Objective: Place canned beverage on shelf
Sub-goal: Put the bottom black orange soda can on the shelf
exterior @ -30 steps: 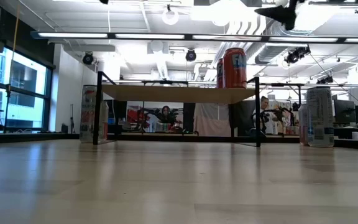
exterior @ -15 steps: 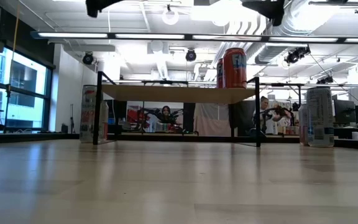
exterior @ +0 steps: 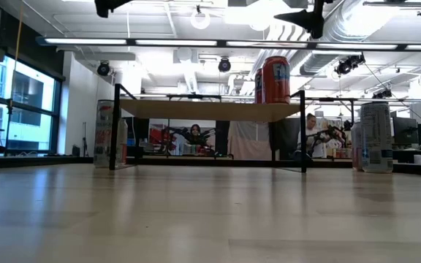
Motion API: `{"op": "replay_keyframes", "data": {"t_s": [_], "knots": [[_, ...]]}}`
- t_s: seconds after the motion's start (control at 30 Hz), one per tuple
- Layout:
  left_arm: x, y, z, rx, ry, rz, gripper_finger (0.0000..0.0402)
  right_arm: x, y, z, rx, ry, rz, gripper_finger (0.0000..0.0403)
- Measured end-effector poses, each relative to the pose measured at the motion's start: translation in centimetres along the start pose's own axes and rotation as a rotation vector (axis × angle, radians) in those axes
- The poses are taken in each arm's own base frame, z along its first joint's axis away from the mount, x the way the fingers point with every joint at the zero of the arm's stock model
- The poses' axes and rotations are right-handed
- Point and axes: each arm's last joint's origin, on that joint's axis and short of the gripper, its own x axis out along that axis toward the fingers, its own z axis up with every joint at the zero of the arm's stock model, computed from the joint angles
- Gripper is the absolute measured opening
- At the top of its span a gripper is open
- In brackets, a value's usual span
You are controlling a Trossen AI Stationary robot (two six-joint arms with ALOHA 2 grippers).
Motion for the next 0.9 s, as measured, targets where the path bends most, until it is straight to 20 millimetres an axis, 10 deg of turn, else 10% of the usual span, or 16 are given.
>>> {"op": "replay_keyframes", "data": {"t_s": [0.47, 0.9], "knots": [[0.02, 0.00, -0.03, -0.026, 0.002, 0.000, 0.0376, 0.01, -0.08, 0.11, -0.054, -0.014, -0.008, 0.0399], [0.01, 0.01, -0.22, -0.125, 0.027, -0.011, 0.0376, -0.06, 0.87, -0.55, -0.447, 0.009, 0.050, 0.0366]]}}
